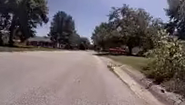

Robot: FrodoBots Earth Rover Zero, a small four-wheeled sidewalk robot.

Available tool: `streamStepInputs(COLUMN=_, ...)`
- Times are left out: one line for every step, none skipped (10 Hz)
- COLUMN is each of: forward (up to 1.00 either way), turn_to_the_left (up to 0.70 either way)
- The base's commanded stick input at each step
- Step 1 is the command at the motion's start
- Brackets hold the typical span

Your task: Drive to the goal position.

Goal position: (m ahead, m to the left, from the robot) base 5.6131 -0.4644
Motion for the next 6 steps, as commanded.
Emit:
streamStepInputs(forward=0.70, turn_to_the_left=0.00)
streamStepInputs(forward=0.70, turn_to_the_left=0.00)
streamStepInputs(forward=0.70, turn_to_the_left=0.00)
streamStepInputs(forward=0.70, turn_to_the_left=0.00)
streamStepInputs(forward=0.70, turn_to_the_left=-0.01)
streamStepInputs(forward=0.70, turn_to_the_left=-0.26)
